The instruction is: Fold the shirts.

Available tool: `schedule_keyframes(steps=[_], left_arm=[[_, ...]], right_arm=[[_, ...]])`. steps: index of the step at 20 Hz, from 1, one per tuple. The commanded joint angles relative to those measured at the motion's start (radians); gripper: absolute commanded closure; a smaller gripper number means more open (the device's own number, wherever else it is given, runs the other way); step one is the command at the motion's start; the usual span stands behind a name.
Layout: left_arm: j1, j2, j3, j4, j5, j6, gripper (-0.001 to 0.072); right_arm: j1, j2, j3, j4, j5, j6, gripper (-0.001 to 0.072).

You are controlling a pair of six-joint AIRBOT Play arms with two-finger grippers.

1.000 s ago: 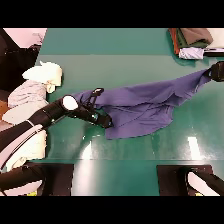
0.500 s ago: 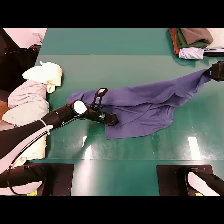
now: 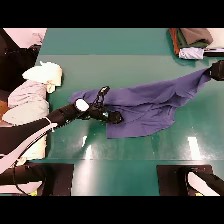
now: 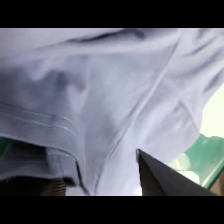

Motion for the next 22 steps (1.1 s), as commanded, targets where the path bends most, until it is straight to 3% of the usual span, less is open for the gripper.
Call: schedule_keyframes(steps=[1, 2, 3, 6, 7, 12, 17, 22], left_arm=[[0.000, -0.005, 0.011, -0.047, -0.035, 0.028, 0.0298], [0.000, -0.005, 0.011, -0.047, -0.037, 0.028, 0.0507], [0.000, -0.005, 0.011, -0.048, -0.033, 0.027, 0.0591], [0.000, -0.005, 0.011, -0.047, -0.026, 0.027, 0.0595], [0.000, -0.005, 0.011, -0.048, -0.026, 0.026, 0.0683], [0.065, 0.077, 0.076, -0.073, -0.070, 0.028, 0.0687], [0.388, 0.456, 0.356, -0.050, -0.085, 0.093, 0.0687], [0.555, 0.649, 0.803, 0.218, -0.121, 0.080, 0.0687]], right_arm=[[0.001, 0.001, 0.000, 0.000, -0.006, 0.012, 0.0698], [0.001, 0.001, 0.000, 0.000, -0.012, 0.016, 0.0698], [0.001, 0.001, 0.000, 0.000, -0.021, 0.017, 0.0698], [0.001, 0.001, 0.000, 0.001, -0.027, 0.020, 0.0698], [0.001, 0.001, 0.000, 0.001, -0.027, 0.021, 0.0698], [0.001, 0.007, 0.017, 0.001, -0.063, 0.025, 0.0699], [0.001, 0.006, 0.322, 0.002, -0.153, 0.025, 0.0699], [0.001, 0.010, 0.671, 0.001, -0.236, 0.025, 0.0699]])
